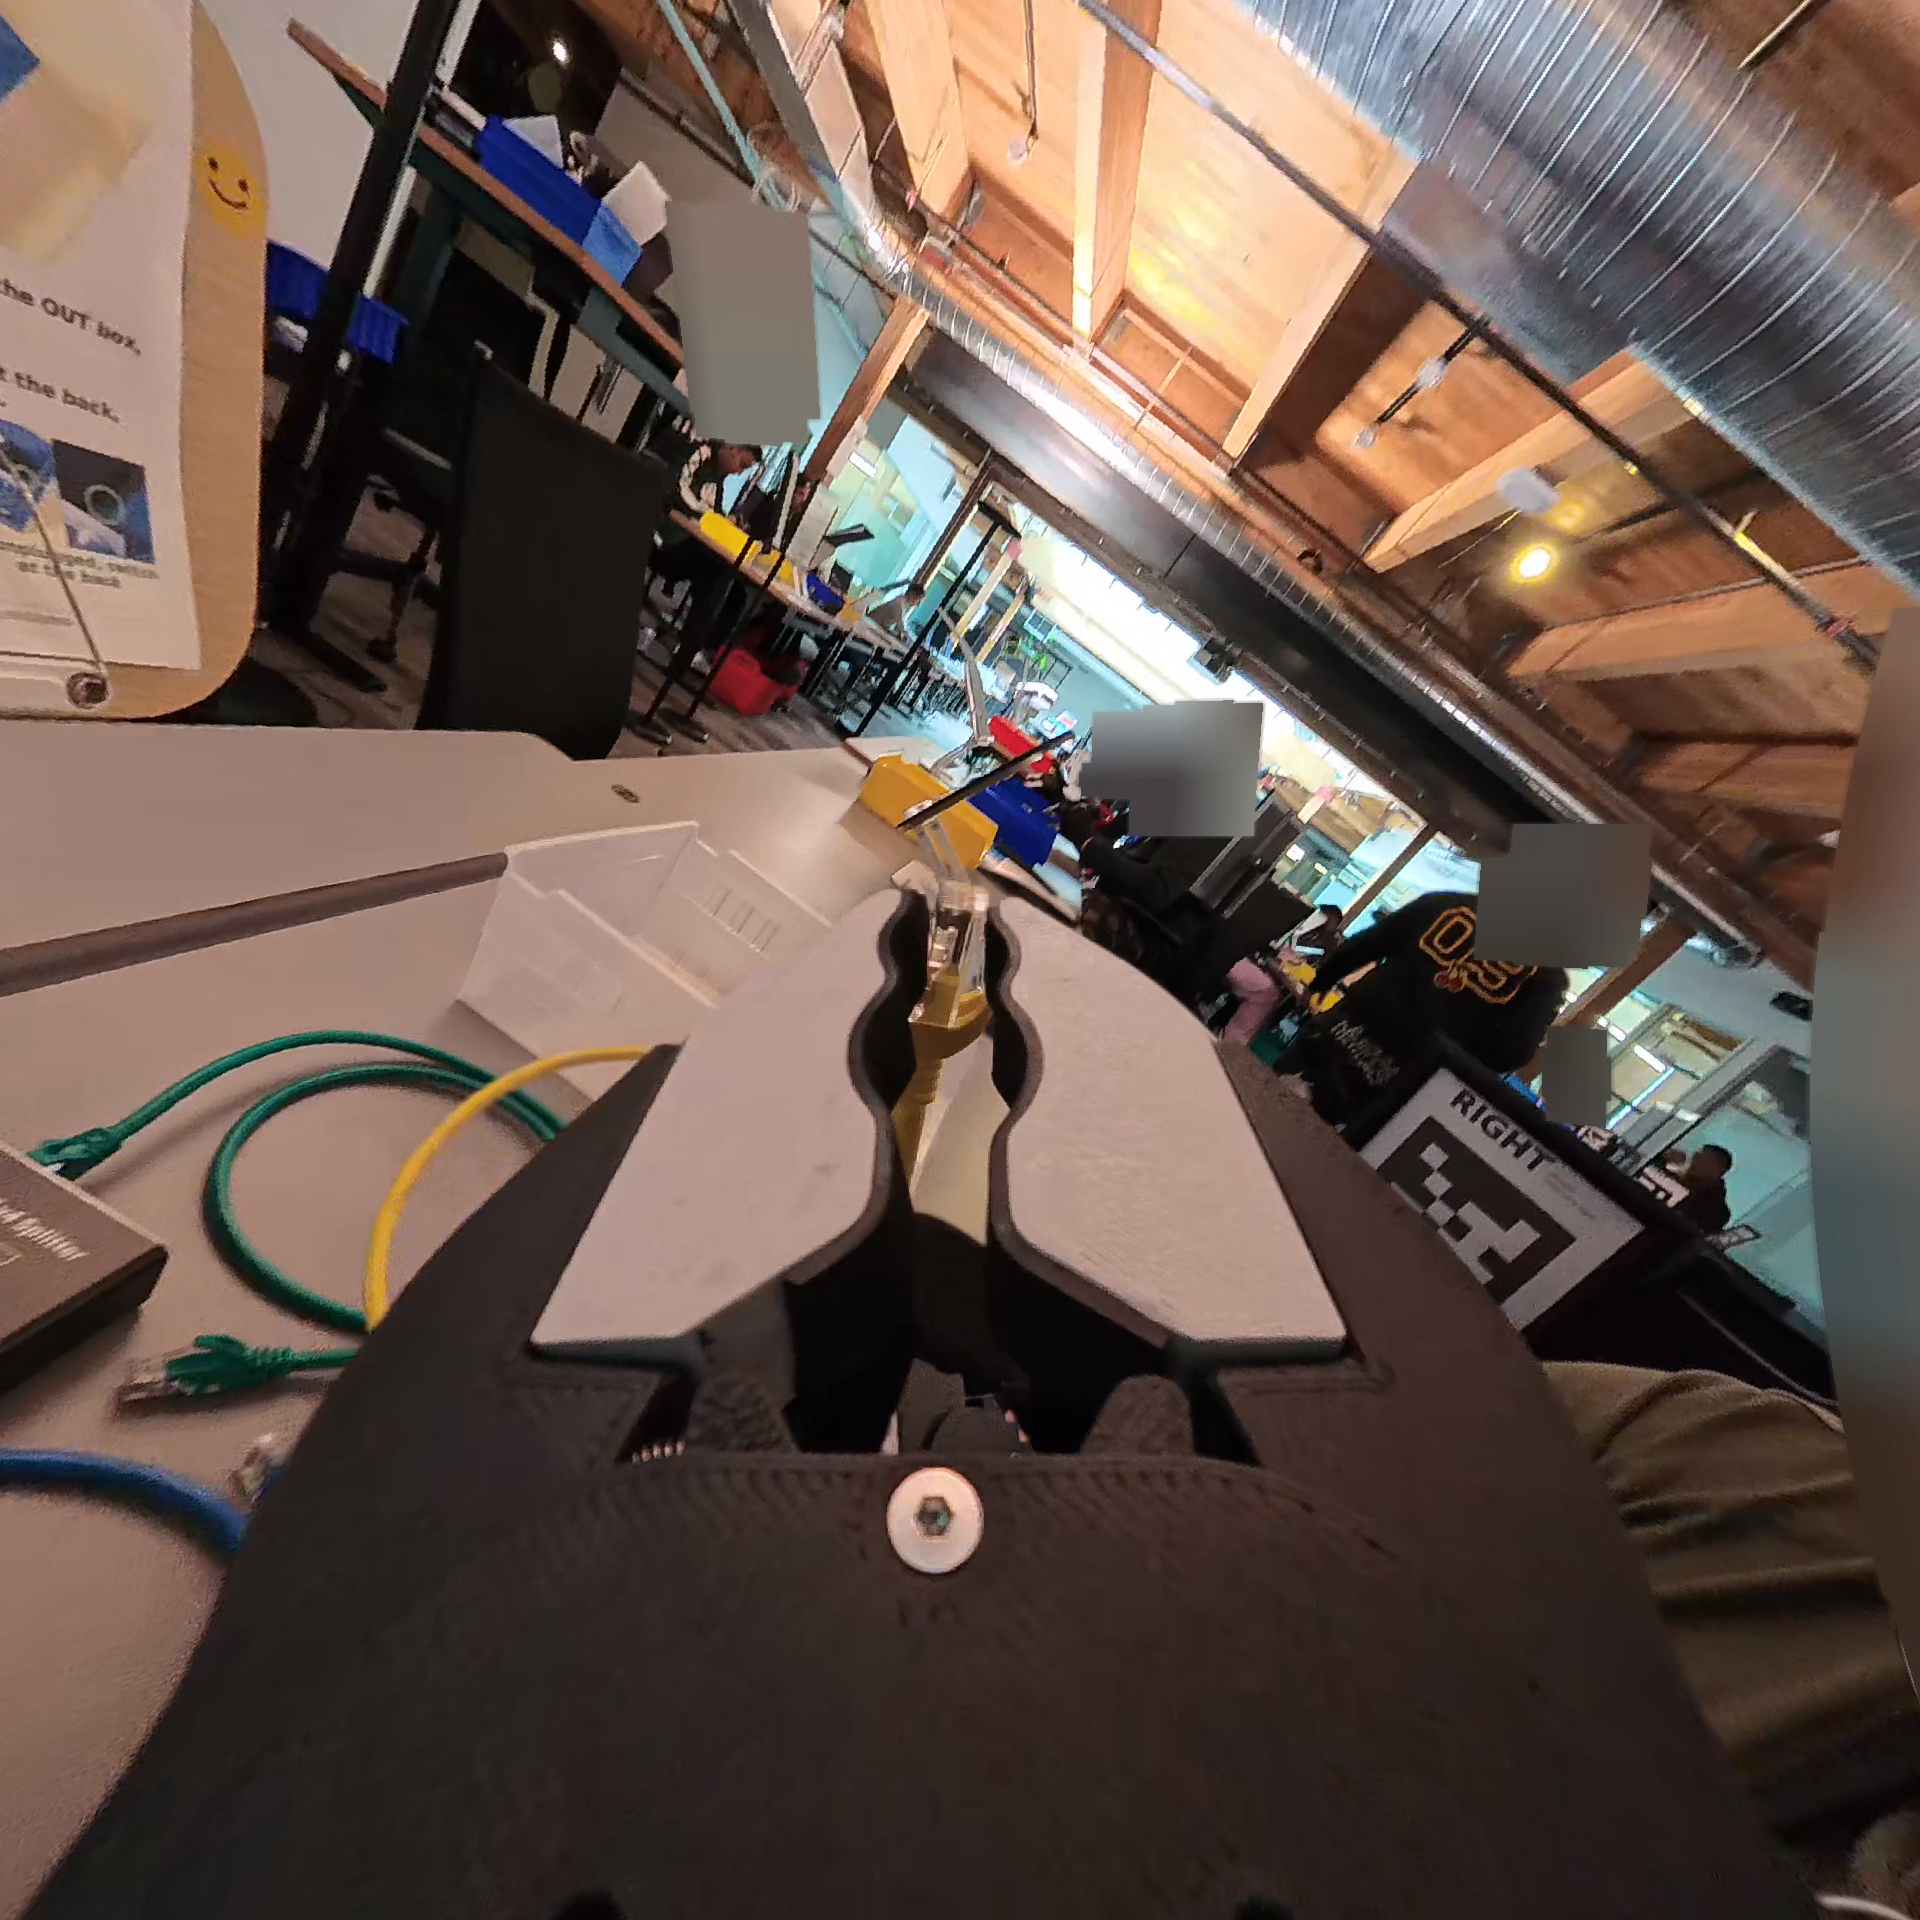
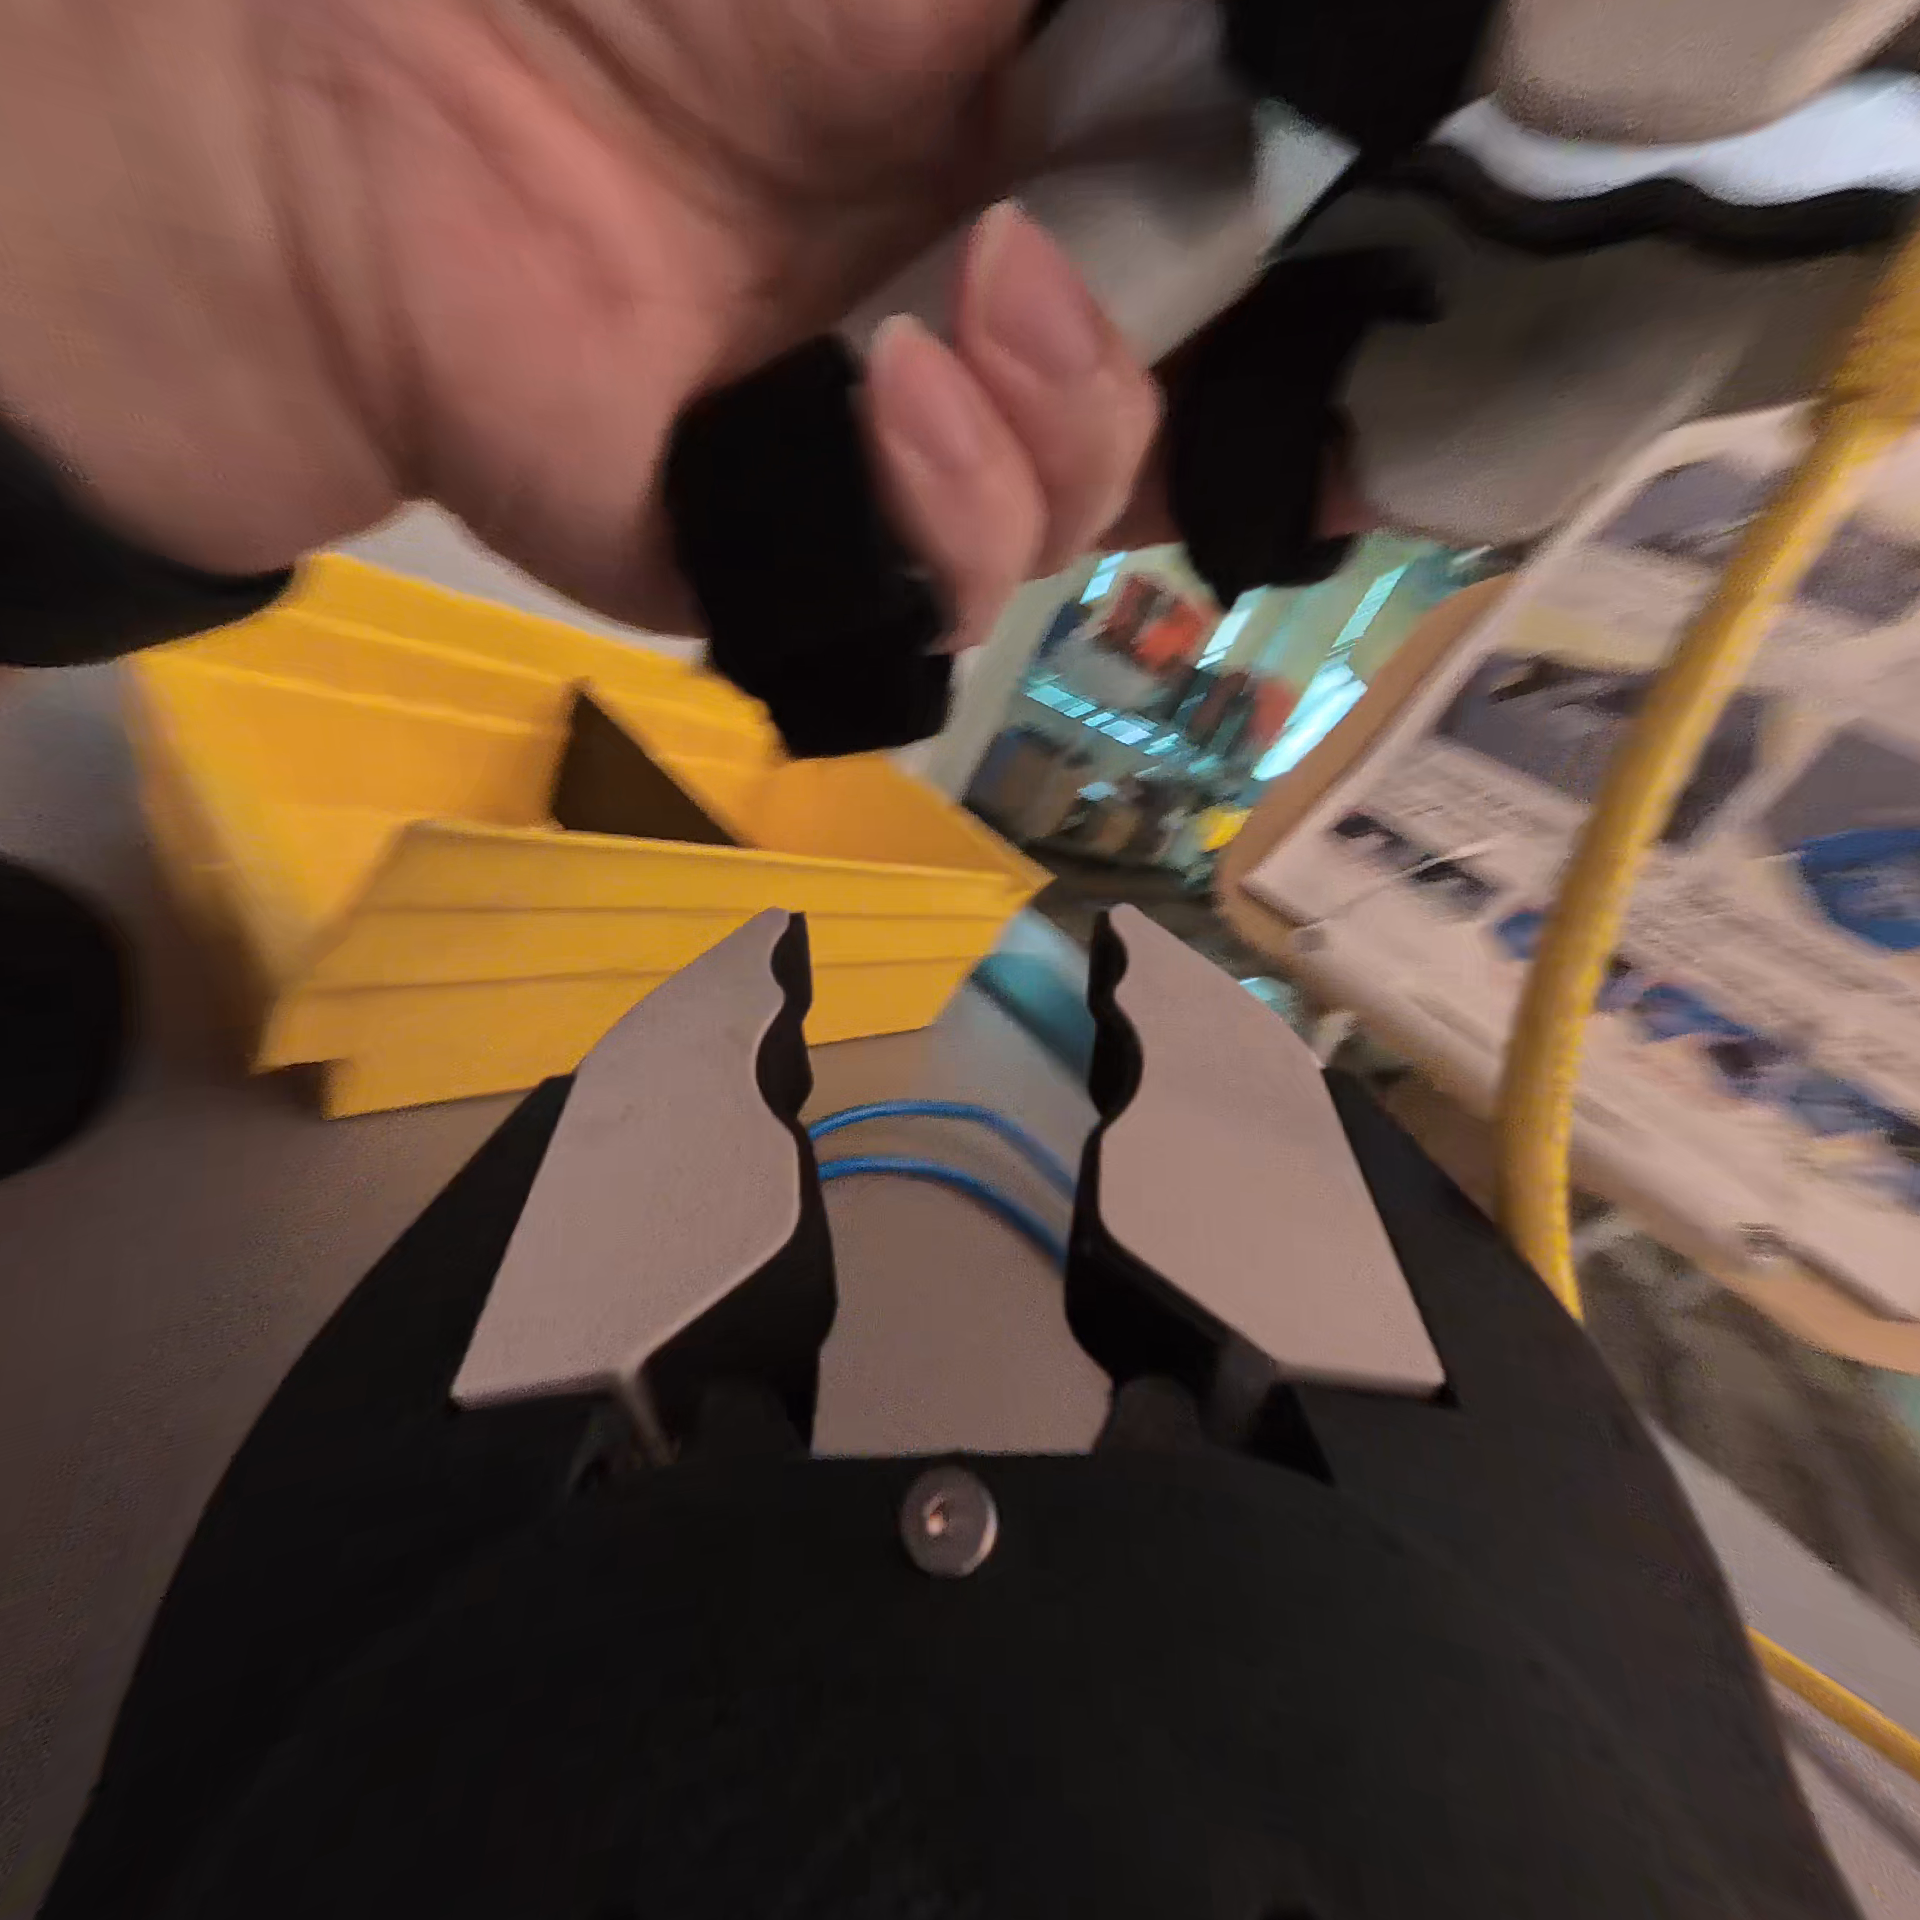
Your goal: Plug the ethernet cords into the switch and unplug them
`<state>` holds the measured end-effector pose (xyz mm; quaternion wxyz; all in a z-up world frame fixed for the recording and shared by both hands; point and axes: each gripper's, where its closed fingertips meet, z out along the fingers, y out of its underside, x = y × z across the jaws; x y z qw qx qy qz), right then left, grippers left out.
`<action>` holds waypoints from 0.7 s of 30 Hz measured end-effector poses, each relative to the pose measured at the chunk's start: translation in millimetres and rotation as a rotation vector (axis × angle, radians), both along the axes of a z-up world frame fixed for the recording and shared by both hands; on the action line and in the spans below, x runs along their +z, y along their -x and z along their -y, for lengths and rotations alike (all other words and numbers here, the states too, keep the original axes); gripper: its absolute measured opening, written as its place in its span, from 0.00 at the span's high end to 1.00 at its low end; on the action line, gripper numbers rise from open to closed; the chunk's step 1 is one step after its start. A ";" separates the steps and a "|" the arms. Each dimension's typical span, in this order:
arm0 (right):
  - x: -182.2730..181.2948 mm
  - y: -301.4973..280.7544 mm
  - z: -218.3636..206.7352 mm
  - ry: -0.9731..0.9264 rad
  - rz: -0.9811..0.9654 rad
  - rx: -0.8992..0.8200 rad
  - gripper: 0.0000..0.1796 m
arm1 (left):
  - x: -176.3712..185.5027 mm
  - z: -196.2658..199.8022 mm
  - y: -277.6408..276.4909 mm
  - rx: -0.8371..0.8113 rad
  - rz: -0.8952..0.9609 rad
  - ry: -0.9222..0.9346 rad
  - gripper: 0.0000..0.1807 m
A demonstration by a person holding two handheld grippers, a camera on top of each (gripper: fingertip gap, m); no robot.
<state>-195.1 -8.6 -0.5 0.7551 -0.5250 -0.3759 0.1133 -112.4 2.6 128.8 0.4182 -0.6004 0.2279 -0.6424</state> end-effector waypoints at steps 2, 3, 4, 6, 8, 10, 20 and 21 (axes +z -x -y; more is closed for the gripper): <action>23.4 -21.0 -7.6 -0.141 -0.054 -0.096 0.71 | 4.4 2.3 -0.7 0.015 0.036 -0.003 0.95; 36.1 -32.9 -9.6 -0.191 -0.100 -0.136 0.71 | 6.4 3.8 -0.4 0.020 0.046 -0.004 0.95; 45.5 -42.2 -11.6 -0.204 -0.144 -0.150 0.71 | 9.1 5.9 0.0 0.019 0.059 -0.008 0.95; 52.2 -57.4 -22.0 -0.129 -0.222 -0.162 0.70 | 15.7 10.8 1.3 0.011 0.096 -0.008 0.95; 55.9 -70.4 -30.3 -0.069 -0.294 -0.144 0.69 | 17.7 16.7 -1.4 -0.014 0.099 -0.008 0.95; 72.1 -77.9 -21.9 -0.138 -0.338 -0.054 0.70 | 16.0 17.4 -4.0 -0.004 0.084 -0.021 0.95; 115.9 -91.5 21.4 -0.289 -0.181 0.157 0.91 | 5.8 10.7 -10.7 -0.017 0.084 -0.008 0.95; 115.7 -91.1 20.3 -0.274 -0.161 0.153 0.91 | 5.9 10.1 -10.1 -0.017 0.087 -0.005 0.95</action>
